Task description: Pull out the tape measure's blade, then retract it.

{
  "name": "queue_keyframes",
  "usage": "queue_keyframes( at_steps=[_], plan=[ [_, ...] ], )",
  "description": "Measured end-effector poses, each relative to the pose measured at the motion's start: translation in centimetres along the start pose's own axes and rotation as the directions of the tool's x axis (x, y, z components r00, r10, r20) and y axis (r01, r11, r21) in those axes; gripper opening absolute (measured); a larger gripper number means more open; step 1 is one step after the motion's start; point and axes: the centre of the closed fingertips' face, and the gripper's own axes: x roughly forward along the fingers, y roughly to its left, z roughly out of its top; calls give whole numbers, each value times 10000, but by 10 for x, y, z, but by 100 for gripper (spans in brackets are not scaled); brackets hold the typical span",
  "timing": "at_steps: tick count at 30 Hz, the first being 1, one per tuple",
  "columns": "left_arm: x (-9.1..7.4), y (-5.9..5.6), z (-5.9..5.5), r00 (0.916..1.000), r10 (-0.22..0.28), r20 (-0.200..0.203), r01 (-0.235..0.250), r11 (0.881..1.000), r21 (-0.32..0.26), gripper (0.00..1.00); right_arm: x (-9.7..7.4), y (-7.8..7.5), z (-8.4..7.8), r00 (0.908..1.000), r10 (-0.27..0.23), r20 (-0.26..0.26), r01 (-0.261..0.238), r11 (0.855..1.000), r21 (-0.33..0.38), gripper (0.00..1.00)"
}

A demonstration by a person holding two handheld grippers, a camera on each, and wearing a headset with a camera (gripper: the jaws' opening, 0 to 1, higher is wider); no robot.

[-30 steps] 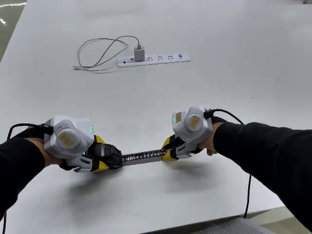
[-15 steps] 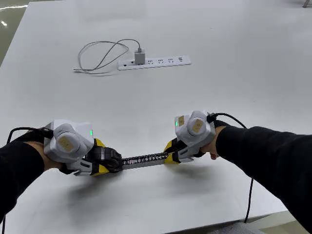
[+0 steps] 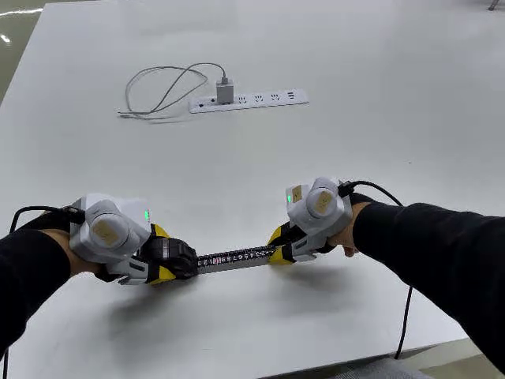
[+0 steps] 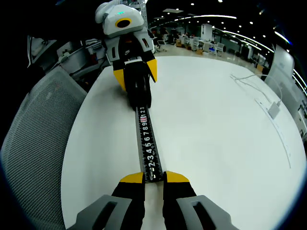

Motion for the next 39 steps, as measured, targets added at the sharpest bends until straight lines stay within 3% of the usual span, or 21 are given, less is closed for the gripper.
queue_keyframes(
  at_steps=[39],
  plan=[
    [-1,-1,1,10000,55,4,-55,10000,2,31,-13,-3,-15,9998,-125,-158,127,9999,117,10]
  ],
)
